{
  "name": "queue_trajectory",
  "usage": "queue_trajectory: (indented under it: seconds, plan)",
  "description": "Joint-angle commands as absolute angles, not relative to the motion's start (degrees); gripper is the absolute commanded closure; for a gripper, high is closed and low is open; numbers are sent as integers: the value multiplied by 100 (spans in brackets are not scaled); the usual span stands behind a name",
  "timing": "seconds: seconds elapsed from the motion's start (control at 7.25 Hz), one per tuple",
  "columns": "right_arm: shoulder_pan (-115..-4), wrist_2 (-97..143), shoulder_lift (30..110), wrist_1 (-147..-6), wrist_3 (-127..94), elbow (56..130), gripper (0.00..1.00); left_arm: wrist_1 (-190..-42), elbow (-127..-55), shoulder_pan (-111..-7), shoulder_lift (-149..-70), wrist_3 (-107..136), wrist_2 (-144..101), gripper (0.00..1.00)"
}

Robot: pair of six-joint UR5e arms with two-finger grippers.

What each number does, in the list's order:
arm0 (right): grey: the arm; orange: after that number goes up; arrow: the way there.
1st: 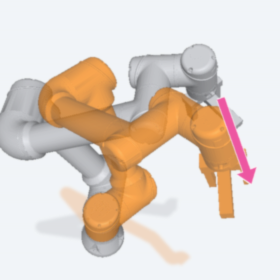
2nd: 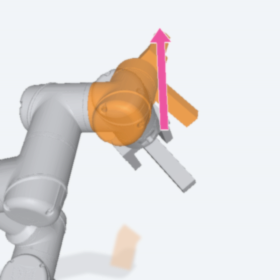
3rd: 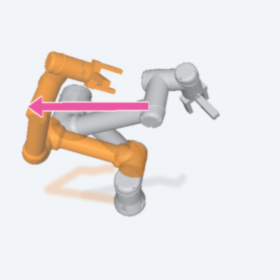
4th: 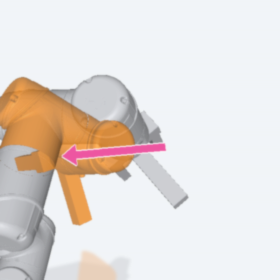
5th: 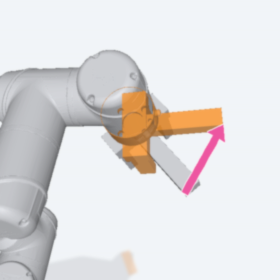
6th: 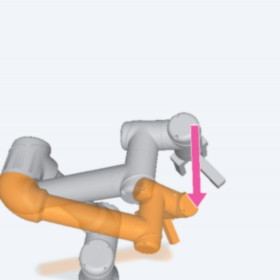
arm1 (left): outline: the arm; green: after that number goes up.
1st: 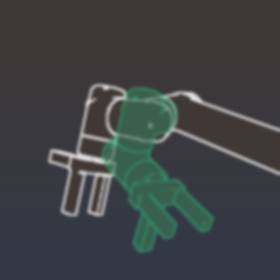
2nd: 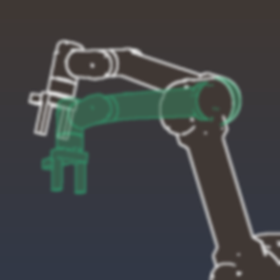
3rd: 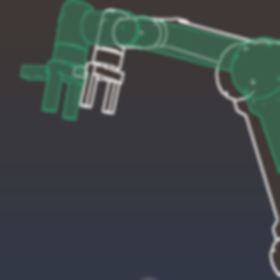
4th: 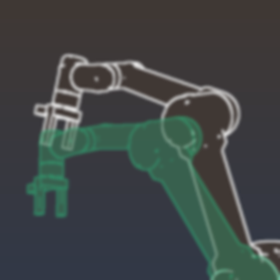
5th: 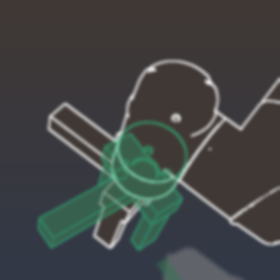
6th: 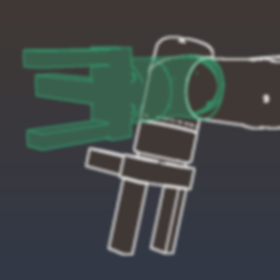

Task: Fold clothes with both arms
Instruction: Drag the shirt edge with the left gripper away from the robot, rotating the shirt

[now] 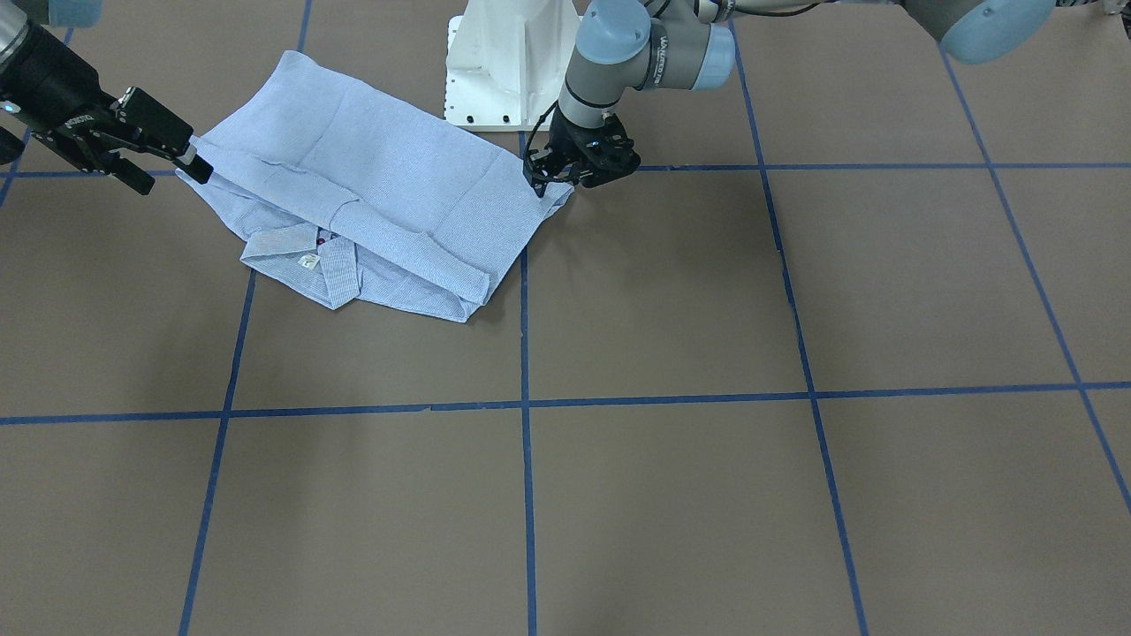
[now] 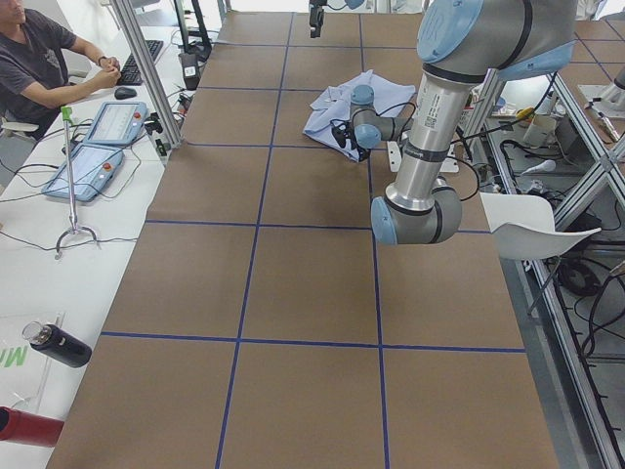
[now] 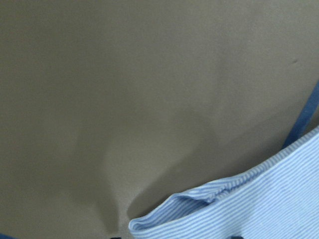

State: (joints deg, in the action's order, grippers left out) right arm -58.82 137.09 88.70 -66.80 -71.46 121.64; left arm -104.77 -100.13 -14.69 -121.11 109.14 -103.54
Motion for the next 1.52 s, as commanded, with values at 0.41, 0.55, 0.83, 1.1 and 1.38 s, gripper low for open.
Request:
queue_trajectory:
  seconds: [0.41,0.55,0.83,1.1,1.38]
  plan:
    - [-5906,13685,8877,-6680,-7146,12155,0,-10459,-10011,-1477,-12234,10934,-10362,100]
    - [-5941,13685,8868,-6706,-7146,12155,0,-10450,-10019,-1477,-12234,10934,-10371,100]
    - [-6011,13676,8877,-6715,-7146,12155,0,-10450,-10090,-1538,-12234,11108,-10371,100]
    - [-6029,13676,8799,-6689,-7137,12103,0,-10424,-10081,-1862,-12226,11119,-10371,100]
    - [-6082,13509,8719,-6715,-7146,11972,95,-10459,-10002,-2143,-12226,11048,-10354,100]
